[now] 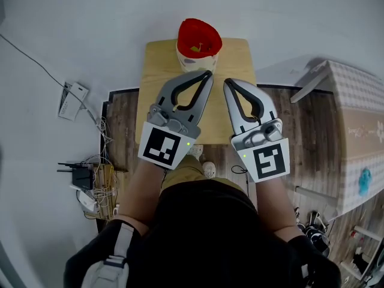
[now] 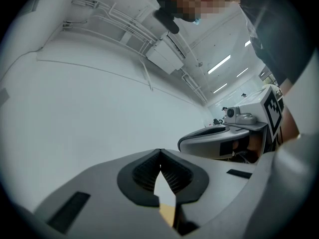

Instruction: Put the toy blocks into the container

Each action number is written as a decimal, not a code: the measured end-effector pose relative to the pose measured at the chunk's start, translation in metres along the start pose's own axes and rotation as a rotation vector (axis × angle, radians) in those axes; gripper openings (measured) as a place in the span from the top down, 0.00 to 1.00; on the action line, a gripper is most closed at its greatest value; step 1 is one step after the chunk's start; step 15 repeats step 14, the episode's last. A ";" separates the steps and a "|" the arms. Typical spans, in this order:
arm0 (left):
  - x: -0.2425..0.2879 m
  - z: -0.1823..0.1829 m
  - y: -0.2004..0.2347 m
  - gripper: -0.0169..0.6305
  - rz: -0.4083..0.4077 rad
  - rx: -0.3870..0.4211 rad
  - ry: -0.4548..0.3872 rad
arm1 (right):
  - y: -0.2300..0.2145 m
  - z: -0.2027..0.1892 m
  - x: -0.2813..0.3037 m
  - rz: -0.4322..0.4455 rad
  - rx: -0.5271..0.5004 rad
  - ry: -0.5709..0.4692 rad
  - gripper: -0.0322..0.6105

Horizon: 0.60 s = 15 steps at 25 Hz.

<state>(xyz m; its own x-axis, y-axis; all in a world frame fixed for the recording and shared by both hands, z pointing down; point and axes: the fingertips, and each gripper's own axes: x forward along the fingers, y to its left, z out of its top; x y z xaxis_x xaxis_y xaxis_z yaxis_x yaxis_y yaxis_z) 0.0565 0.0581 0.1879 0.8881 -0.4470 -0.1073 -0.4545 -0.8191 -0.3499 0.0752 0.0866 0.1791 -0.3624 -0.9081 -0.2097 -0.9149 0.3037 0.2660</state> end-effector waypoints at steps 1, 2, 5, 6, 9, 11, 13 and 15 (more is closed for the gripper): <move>-0.001 0.001 -0.001 0.96 0.000 -0.003 -0.001 | 0.000 0.001 -0.001 0.000 0.001 -0.004 0.91; -0.001 0.002 -0.002 0.96 0.002 -0.006 -0.002 | 0.000 0.002 -0.001 -0.001 0.000 -0.008 0.91; -0.003 0.004 -0.001 0.96 0.007 -0.006 -0.001 | 0.002 0.005 -0.002 0.003 -0.008 -0.017 0.91; -0.004 0.005 0.000 0.96 0.009 -0.005 0.000 | 0.003 0.006 -0.001 0.004 -0.010 -0.017 0.91; -0.005 0.008 0.000 0.96 0.015 -0.001 -0.002 | 0.005 0.009 -0.002 0.007 -0.015 -0.019 0.91; -0.006 0.009 -0.002 0.96 0.015 0.005 -0.004 | 0.005 0.009 -0.004 0.008 -0.018 -0.019 0.91; -0.006 0.009 -0.004 0.96 0.015 0.007 -0.005 | 0.004 0.009 -0.005 0.007 -0.019 -0.019 0.91; -0.006 0.009 -0.005 0.96 0.015 0.007 -0.006 | 0.004 0.008 -0.006 0.006 -0.018 -0.019 0.91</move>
